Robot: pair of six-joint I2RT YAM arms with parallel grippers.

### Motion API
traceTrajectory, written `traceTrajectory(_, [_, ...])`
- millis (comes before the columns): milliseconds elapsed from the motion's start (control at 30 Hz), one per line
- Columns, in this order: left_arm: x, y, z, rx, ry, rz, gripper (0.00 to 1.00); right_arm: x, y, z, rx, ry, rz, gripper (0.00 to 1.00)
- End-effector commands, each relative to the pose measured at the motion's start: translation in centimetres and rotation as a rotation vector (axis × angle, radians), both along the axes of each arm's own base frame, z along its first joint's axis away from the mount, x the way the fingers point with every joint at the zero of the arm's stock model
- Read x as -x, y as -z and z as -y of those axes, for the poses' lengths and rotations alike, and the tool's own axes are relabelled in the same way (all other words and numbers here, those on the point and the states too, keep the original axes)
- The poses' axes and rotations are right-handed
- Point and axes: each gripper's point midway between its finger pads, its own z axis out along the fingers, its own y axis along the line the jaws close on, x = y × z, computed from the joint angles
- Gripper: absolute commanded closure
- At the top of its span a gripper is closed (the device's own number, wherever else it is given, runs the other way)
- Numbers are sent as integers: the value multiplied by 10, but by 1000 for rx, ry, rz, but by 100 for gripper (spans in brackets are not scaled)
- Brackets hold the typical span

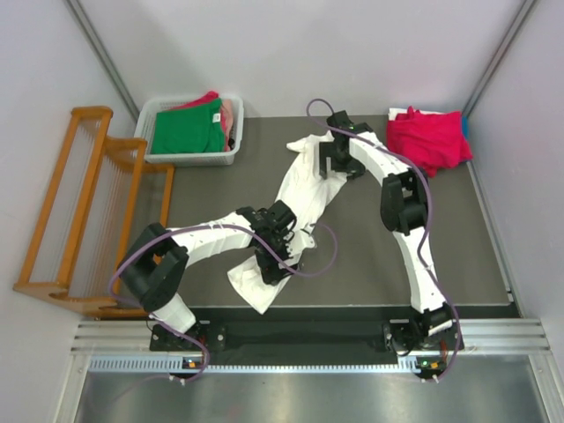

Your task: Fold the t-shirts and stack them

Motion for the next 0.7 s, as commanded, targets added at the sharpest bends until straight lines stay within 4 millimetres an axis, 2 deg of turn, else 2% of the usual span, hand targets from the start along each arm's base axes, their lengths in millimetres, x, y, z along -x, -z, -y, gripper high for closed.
traceTrajectory(0, [1,-11,13,56,-9,-15,3,-41,-5,14,19,31,114,0])
traceTrajectory(100, [0,-11,13,53,-15,-19,3,-45,-12,8,-18,17,135,0])
traceTrajectory(133, [-1,-10,12,45,-15,-12,3,-41,-8,6,-20,8,123,0])
traceTrajectory(200, [-2,-10,10,37,-12,-2,3,-37,-13,1,-35,-22,131,0])
traceTrajectory(233, [-3,-10,9,32,-9,8,3,-28,-4,0,-24,-35,104,0])
traceTrajectory(300, [-6,-12,7,26,-12,21,3,-18,-10,2,-10,-49,102,0])
traceTrajectory(333, [-8,-13,7,22,-14,30,3,-3,2,4,11,-55,59,0])
traceTrajectory(367, [-13,-15,5,10,-22,54,3,2,-9,7,29,-51,72,0])
traceTrajectory(400, [-17,-20,3,17,-35,72,3,7,-10,9,42,-46,75,0])
traceTrajectory(433, [-21,-23,1,23,-53,80,2,23,-1,10,70,-53,52,0])
traceTrajectory(467, [-25,-27,-1,36,-70,86,2,25,-22,12,84,-41,100,0])
traceTrajectory(533, [-40,-34,-16,72,-156,75,2,37,-31,8,108,-53,122,0])
traceTrajectory(567, [-46,-37,-23,91,-190,57,2,39,-50,7,120,-54,160,0])
traceTrajectory(600, [-58,-41,-40,138,-269,22,2,43,-57,6,134,-62,171,0])
traceTrajectory(633, [-63,-42,-51,148,-297,16,2,49,-62,-1,151,-83,179,0])
traceTrajectory(667, [-64,-38,-63,143,-325,2,2,51,-72,0,168,-87,199,0])
